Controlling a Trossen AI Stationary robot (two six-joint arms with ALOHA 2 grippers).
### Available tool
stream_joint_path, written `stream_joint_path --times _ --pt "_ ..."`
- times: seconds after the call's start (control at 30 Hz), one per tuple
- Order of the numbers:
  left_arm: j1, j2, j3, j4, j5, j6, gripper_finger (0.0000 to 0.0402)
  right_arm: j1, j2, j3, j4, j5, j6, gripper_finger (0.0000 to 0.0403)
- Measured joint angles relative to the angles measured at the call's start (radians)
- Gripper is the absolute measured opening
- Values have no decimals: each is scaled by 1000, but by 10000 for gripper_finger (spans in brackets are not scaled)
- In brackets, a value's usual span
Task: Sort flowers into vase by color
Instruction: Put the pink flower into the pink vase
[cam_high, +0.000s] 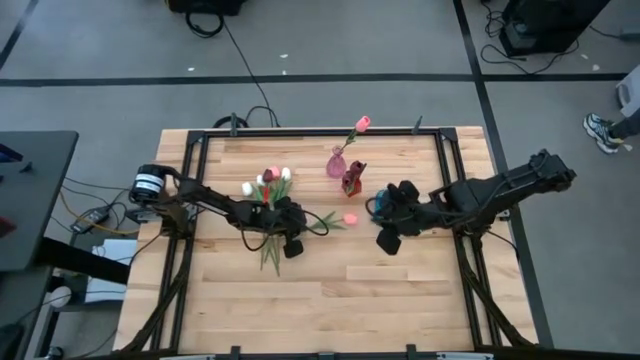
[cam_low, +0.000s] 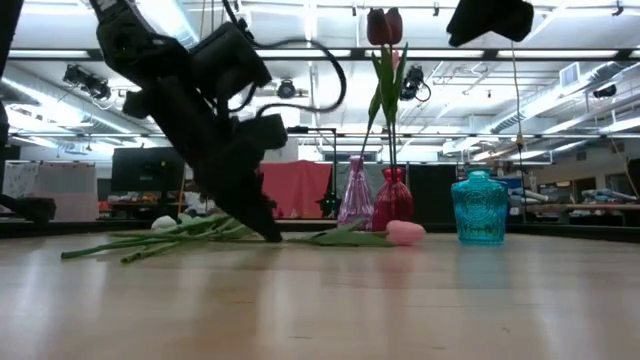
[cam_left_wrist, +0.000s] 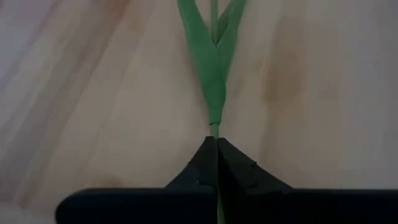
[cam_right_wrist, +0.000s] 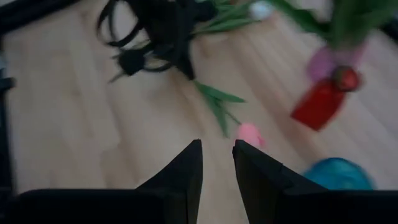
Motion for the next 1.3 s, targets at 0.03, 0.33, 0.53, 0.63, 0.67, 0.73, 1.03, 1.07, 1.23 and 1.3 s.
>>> stream_joint_path --times 0.03,0.33,0.53,0.63,0.67,0.73,1.03,1.07,1.23,1.3 --pt "-4 -17 0 19 1 10 2 11 0 -5 15 -2 0 104" --pt "-23 -104 -6 184 23 60 1 103 0 -11 53 86 -3 104" --pt "-34 -104 -5 368 -2 122 1 174 18 -11 96 132 -11 104" --pt "-35 -104 -5 453 -2 136 2 206 37 -11 92 156 14 104" --pt "-35 -104 -5 477 -5 141 2 217 46 -11 90 162 23 104" --pt "-35 -104 -5 523 -13 154 2 233 62 -11 88 182 32 104" --pt "-49 -104 -4 728 6 239 2 302 74 -12 77 464 9 116" --pt "-50 -104 -4 750 7 249 2 315 74 -12 77 519 4 118" --pt "-56 -105 -3 821 14 291 3 373 75 -12 100 745 0 135" --pt "-55 -105 -3 846 16 299 3 392 75 -12 118 816 -1 143"
